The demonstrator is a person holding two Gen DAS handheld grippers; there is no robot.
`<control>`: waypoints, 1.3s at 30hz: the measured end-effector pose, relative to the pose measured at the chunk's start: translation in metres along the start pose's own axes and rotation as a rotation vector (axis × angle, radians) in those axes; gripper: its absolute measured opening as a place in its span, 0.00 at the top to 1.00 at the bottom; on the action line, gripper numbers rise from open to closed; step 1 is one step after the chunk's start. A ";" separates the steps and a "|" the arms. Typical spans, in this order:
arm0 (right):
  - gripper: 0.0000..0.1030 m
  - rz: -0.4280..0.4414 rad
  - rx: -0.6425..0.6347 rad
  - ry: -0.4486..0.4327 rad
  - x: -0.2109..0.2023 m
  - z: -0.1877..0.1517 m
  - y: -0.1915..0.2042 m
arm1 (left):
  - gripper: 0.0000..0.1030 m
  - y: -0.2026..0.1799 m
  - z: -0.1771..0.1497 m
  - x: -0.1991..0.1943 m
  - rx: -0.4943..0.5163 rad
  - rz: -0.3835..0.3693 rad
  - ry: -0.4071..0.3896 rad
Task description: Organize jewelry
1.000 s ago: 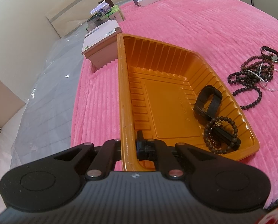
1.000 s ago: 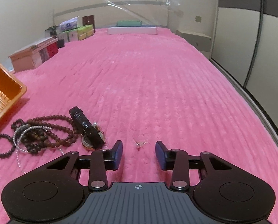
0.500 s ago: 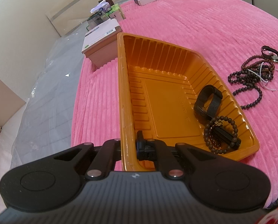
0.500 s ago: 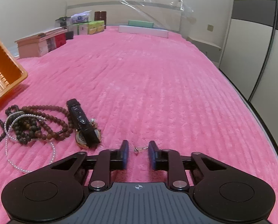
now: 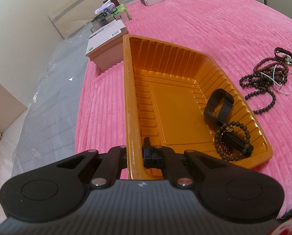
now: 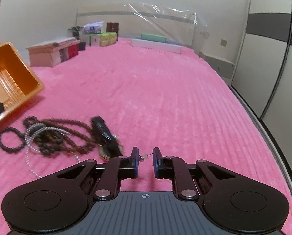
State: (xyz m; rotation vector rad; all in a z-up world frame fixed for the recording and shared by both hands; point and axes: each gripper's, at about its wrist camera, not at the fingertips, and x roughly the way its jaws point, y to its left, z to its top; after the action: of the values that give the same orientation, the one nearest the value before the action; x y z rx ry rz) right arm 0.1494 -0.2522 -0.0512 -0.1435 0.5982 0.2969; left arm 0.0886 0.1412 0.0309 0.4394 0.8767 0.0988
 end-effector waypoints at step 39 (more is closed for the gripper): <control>0.86 0.589 -0.244 -0.062 -0.014 0.072 0.237 | 0.97 0.005 -0.008 0.002 -0.015 -0.023 -0.022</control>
State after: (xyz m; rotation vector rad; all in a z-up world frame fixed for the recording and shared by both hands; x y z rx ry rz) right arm 0.1022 -0.0156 0.0041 -0.1904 0.5311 0.9431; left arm 0.0838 0.1485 0.0273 0.4159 0.8583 0.0787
